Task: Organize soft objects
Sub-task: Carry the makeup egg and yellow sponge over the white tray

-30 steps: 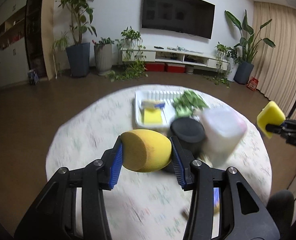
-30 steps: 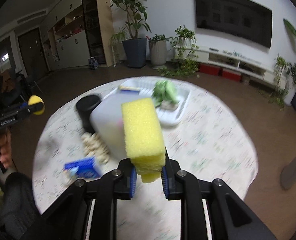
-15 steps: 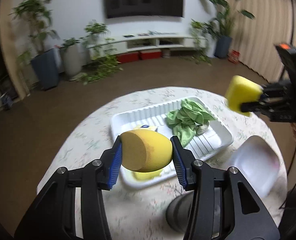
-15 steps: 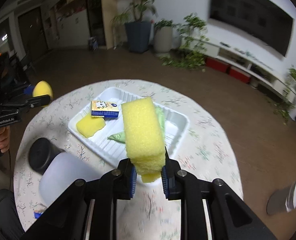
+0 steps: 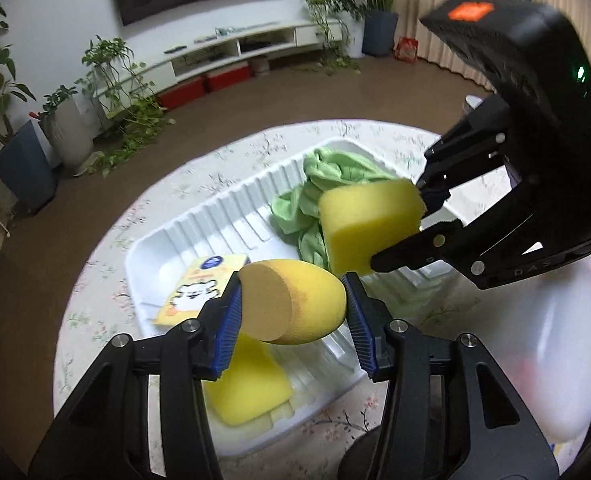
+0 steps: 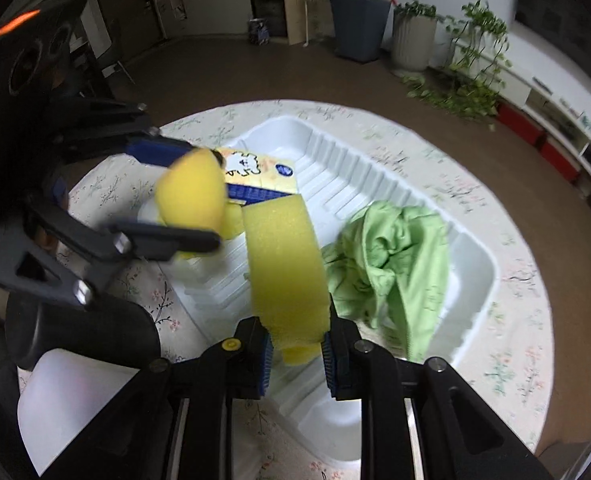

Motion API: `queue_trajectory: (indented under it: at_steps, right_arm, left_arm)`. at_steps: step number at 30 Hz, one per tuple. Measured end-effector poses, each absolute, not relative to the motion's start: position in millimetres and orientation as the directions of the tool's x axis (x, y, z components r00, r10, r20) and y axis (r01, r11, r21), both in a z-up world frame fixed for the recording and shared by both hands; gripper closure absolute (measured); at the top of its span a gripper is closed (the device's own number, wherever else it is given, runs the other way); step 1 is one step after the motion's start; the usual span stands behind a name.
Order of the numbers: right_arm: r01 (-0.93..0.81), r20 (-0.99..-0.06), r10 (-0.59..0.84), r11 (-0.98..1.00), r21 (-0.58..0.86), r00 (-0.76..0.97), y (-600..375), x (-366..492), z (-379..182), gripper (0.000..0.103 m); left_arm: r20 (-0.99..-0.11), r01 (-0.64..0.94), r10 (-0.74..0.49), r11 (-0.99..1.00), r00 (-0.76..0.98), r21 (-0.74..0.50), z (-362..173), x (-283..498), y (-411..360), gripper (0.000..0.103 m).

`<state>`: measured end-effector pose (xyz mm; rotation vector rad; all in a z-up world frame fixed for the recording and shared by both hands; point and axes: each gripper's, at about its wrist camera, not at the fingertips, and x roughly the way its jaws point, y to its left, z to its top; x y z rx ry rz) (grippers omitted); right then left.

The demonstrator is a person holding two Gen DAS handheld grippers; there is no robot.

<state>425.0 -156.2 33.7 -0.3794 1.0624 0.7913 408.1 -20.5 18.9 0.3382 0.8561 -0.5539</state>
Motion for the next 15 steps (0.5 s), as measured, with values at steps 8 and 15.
queue_trajectory:
  at_steps: [8,15]
  right_arm:
    - [-0.719,-0.907,0.373,0.683,0.127,0.193,-156.4,435.1,16.1,0.078]
    - [-0.695,-0.905,0.372,0.707,0.132,0.206,-160.5,438.2,14.3,0.067]
  left_arm:
    - [-0.829,0.564,-0.318,0.826,0.46,-0.004,0.3,422.0,-18.5,0.048]
    - [-0.828,0.532,-0.304,0.847,0.471,-0.008,-2.6,421.8,-13.9,0.036]
